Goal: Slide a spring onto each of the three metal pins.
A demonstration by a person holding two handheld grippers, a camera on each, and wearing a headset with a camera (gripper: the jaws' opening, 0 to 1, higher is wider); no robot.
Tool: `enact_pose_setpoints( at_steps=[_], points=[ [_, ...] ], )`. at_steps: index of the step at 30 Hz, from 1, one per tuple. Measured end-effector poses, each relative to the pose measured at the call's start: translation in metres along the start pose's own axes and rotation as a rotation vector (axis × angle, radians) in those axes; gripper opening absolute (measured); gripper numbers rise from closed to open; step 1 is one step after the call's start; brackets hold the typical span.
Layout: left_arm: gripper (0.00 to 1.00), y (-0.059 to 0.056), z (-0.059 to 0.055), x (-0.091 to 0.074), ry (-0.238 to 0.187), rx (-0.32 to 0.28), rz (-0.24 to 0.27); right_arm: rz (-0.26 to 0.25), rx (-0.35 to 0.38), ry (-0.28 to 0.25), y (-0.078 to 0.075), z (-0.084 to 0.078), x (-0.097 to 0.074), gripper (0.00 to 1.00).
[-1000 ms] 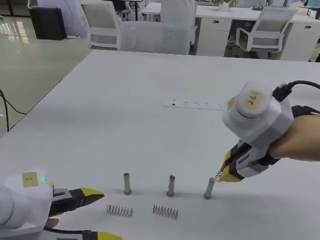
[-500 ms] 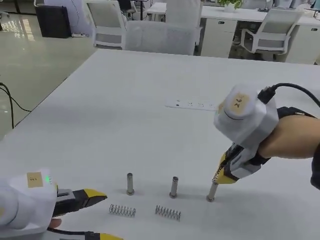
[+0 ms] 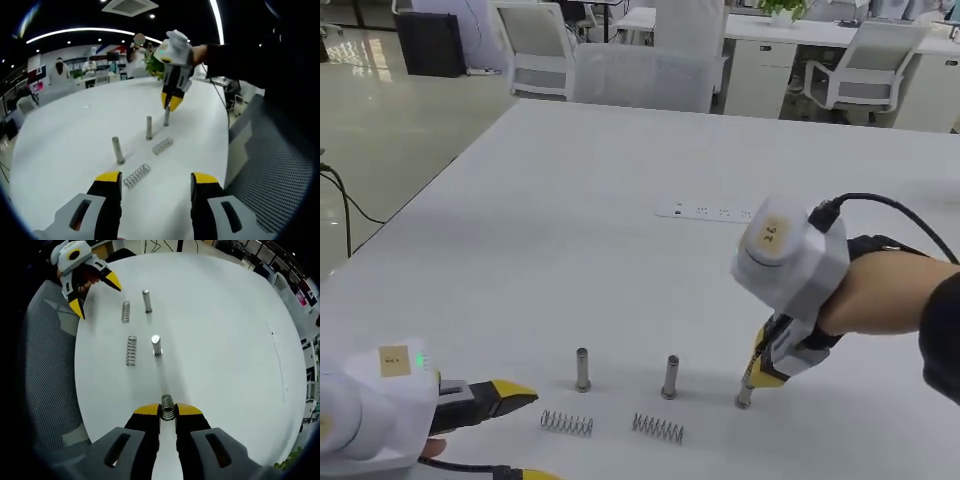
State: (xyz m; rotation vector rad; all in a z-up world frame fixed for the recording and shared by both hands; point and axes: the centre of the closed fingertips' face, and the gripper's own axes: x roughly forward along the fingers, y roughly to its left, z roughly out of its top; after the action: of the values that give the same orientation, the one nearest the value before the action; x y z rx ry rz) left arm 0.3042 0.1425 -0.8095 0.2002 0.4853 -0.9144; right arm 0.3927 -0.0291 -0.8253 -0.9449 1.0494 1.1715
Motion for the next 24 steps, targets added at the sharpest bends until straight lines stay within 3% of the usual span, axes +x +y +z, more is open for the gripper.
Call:
enact_pose_setpoints(
  at_steps=[11, 24],
  points=[
    [0.5, 0.0, 0.0, 0.0, 0.0, -0.001, 0.002, 0.017, 0.012, 0.014, 0.003, -0.007, 0.022, 0.08],
    [0.5, 0.0, 0.0, 0.0, 0.002, -0.002, 0.003, 0.016, 0.006, 0.007, 0.003, -0.007, 0.027, 0.11]
  ],
)
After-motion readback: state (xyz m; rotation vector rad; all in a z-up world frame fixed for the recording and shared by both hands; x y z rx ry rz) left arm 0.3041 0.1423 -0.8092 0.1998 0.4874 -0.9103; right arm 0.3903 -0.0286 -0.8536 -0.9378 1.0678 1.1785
